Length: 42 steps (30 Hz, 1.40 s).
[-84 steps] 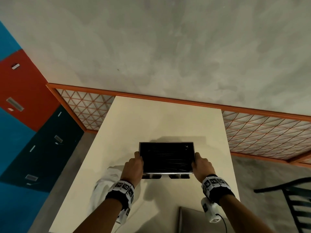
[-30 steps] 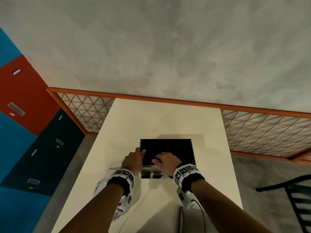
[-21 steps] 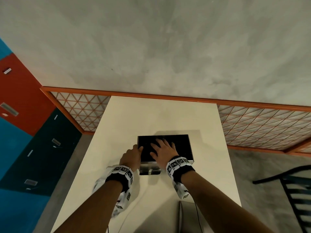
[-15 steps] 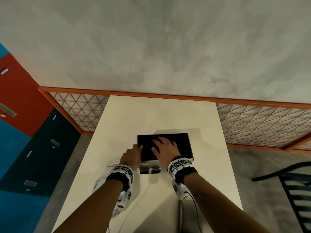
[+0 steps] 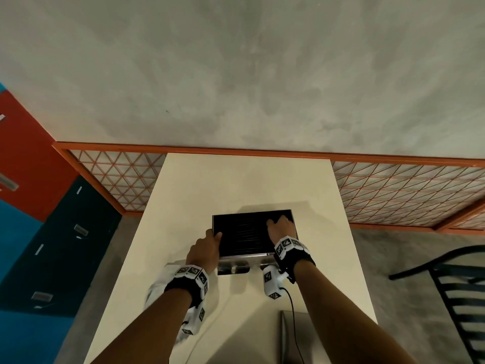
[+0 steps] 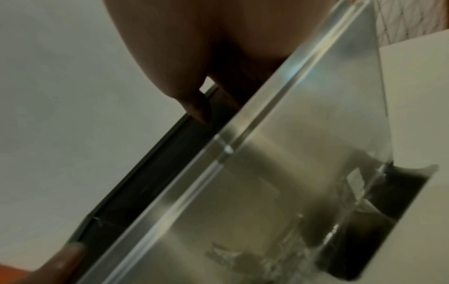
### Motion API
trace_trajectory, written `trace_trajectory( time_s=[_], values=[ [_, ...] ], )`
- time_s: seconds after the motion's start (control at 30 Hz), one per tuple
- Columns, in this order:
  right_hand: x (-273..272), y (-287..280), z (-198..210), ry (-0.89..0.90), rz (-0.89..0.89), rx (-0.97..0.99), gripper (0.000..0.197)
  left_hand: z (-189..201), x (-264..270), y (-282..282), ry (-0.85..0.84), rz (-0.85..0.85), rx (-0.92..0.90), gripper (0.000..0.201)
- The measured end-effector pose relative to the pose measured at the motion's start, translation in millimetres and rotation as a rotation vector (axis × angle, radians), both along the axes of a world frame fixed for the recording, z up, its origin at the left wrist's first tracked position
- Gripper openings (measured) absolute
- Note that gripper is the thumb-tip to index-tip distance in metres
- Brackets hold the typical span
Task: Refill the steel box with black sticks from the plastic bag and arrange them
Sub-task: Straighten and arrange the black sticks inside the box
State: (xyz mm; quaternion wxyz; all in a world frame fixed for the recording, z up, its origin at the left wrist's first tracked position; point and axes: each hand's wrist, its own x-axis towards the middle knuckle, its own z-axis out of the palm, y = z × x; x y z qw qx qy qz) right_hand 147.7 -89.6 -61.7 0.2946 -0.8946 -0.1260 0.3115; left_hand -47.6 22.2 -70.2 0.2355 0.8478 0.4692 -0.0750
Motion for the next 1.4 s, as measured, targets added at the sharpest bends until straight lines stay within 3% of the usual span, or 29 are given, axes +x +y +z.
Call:
trace_trajectory(
  time_s=[0.17, 0.4, 0.63, 0.9, 1.13, 1.4],
  values=[
    [-9.7, -11.4, -7.0, -0.099, -0.004, 0.024, 0.056, -2.2, -8.9, -12.3, -0.065, 0.008, 0.027, 0.048],
    [-15.6, -7.4, -10.2, -0.048, -0.078, 0.014, 0.049, -5.3, -19.7, -25.0, -0.148, 0.037, 0.002, 0.047],
    [-23.3, -18.4, -10.1, -0.129, -0.041, 0.032, 0.043, -3.3, -22.5, -31.2, -0.183, 0.056, -0.023, 0.046],
    [-20.5, -8.4, -3.1, -0.033, -0.180, 0.088, 0.042, -2.3, -23.9, -32.8, -0.204, 0.061, -0.030, 0.046],
    [-22.5, -18.8, -2.3, -0.047, -0.095, 0.051, 0.041, -2.4, -24.5, -33.9, -0.202, 0.062, -0.029, 0.044],
    [-16.3, -10.5, 5.4, 0.085, -0.182, 0.079, 0.039, -1.0, -26.9, -37.1, -0.210, 0.071, -0.019, 0.043]
  ],
)
